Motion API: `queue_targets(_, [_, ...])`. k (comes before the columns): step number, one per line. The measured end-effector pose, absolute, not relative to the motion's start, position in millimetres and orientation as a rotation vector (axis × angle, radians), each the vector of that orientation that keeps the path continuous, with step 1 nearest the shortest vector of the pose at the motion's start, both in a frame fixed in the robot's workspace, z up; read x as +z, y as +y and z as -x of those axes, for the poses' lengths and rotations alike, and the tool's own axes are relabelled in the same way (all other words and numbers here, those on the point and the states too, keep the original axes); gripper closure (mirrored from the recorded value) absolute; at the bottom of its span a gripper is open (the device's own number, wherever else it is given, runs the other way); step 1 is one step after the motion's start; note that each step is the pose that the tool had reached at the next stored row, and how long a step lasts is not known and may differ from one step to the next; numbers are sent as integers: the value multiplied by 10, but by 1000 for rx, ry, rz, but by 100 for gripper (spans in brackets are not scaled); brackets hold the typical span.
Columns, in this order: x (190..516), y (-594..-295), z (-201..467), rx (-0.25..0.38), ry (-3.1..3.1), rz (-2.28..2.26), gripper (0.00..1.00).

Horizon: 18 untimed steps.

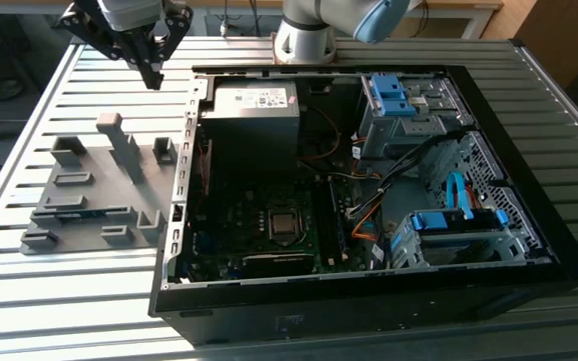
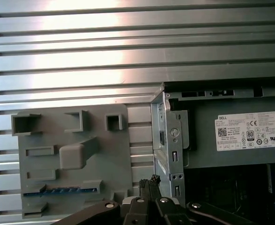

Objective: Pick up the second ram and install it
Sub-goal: 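Reach for the second ram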

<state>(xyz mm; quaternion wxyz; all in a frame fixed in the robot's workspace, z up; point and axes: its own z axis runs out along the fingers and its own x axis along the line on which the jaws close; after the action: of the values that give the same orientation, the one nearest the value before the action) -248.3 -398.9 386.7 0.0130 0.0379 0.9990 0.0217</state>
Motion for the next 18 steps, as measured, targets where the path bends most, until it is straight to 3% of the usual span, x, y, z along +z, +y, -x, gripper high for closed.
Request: queue_targets(18, [3860, -3989, 2574, 68, 3113, -118, 89])
